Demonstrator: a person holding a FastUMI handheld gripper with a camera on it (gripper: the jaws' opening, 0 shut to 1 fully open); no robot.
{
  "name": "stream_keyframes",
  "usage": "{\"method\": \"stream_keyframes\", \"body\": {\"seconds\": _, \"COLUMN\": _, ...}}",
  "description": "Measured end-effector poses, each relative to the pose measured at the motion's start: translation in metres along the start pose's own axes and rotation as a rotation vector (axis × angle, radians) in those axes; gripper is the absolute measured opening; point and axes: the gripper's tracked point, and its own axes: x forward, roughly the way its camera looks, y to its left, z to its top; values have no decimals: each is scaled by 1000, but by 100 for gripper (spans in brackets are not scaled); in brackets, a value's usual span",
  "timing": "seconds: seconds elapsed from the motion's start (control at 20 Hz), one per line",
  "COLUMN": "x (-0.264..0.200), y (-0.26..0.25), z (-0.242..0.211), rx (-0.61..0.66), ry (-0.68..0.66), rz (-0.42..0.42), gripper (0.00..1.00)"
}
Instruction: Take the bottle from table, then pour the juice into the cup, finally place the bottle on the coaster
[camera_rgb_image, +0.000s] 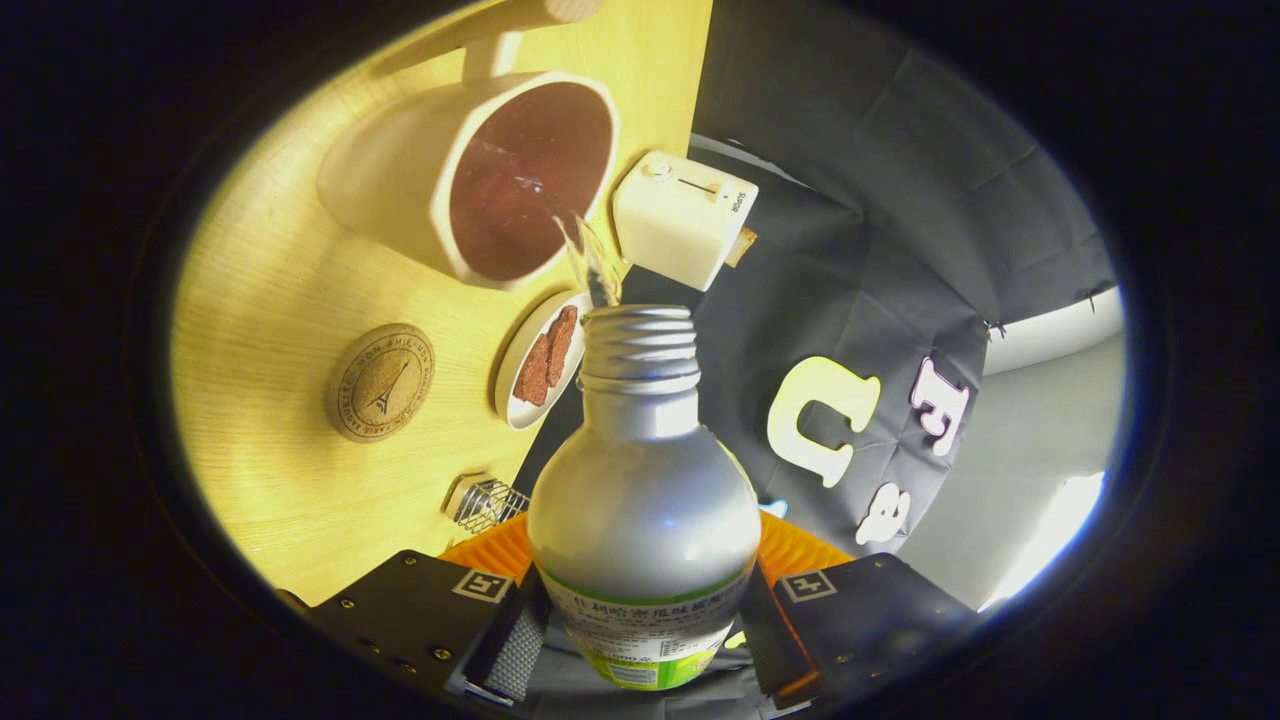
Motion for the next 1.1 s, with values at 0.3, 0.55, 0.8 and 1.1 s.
{"method": "stream_keyframes", "body": {"seconds": 0.3, "x": -1, "y": -6, "z": 4, "rx": -82, "ry": -4, "rz": 1, "gripper": 81}}
{"method": "stream_keyframes", "body": {"seconds": 0.55, "x": 1, "y": -7, "z": 7, "rx": -139, "ry": -5, "rz": 5, "gripper": 81}}
{"method": "stream_keyframes", "body": {"seconds": 0.8, "x": 2, "y": -8, "z": 9, "rx": -193, "ry": 4, "rz": 14, "gripper": 81}}
{"method": "stream_keyframes", "body": {"seconds": 1.1, "x": -1, "y": -5, "z": 13, "rx": -273, "ry": 6, "rz": 49, "gripper": 81}}
